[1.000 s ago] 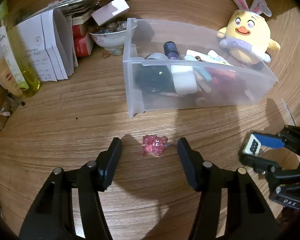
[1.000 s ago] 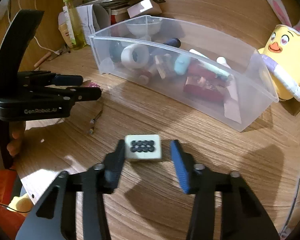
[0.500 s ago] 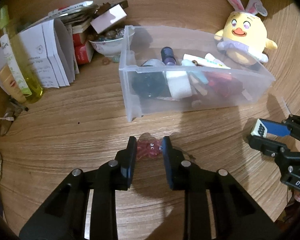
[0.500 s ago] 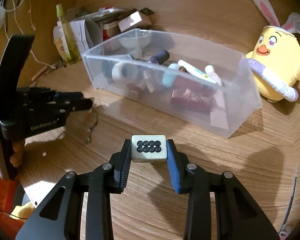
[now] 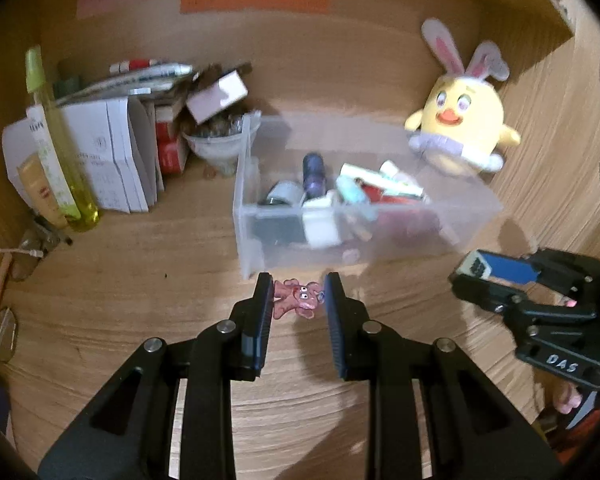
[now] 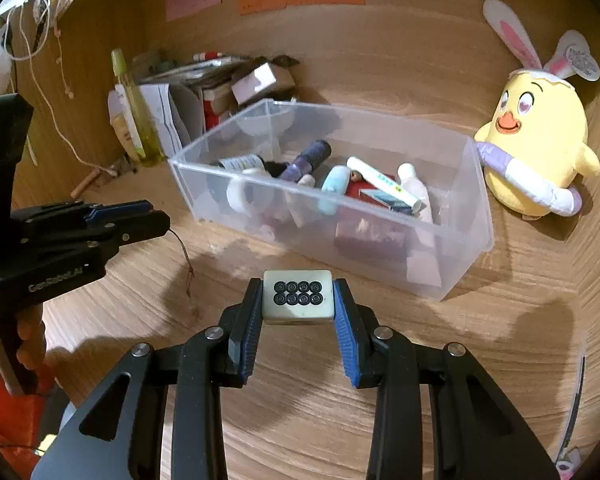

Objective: Organize objects
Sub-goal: 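Carry the dotted tile and pink charm with both grippers over the bin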

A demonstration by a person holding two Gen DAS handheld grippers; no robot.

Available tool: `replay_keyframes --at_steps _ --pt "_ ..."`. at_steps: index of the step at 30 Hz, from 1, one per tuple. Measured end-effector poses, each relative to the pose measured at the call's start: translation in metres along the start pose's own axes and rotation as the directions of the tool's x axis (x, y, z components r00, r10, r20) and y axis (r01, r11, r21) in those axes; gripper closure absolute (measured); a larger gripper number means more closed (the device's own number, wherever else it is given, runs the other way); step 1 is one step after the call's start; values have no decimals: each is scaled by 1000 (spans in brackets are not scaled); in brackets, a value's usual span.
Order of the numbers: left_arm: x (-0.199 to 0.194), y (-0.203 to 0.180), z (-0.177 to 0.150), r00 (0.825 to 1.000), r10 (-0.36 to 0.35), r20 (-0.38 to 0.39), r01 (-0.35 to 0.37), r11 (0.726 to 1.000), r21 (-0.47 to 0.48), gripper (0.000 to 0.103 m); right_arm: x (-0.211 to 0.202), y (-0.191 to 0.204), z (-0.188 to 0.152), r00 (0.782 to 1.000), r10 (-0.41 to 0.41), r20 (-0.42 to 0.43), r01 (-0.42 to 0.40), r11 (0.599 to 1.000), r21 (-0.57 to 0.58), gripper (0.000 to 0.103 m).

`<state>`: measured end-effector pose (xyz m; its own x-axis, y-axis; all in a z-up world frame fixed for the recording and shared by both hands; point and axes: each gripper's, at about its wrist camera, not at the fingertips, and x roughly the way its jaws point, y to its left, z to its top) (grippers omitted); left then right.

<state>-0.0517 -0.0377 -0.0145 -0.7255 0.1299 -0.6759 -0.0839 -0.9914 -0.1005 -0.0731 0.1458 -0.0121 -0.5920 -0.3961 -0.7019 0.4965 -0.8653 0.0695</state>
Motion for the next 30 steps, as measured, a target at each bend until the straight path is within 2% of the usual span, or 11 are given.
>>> replay_keyframes --at_steps 15,24,30 --pt "-35 -8 39 986 -36 166 40 999 -24 77 -32 -9 34 990 -35 137 33 999 12 72" --pt "-42 -9 62 974 -43 222 53 998 -38 77 -42 -19 57 978 -60 198 57 998 21 72" --pt "-31 -10 77 974 -56 221 70 996 -54 77 -36 -25 70 975 -74 209 71 997 19 72"
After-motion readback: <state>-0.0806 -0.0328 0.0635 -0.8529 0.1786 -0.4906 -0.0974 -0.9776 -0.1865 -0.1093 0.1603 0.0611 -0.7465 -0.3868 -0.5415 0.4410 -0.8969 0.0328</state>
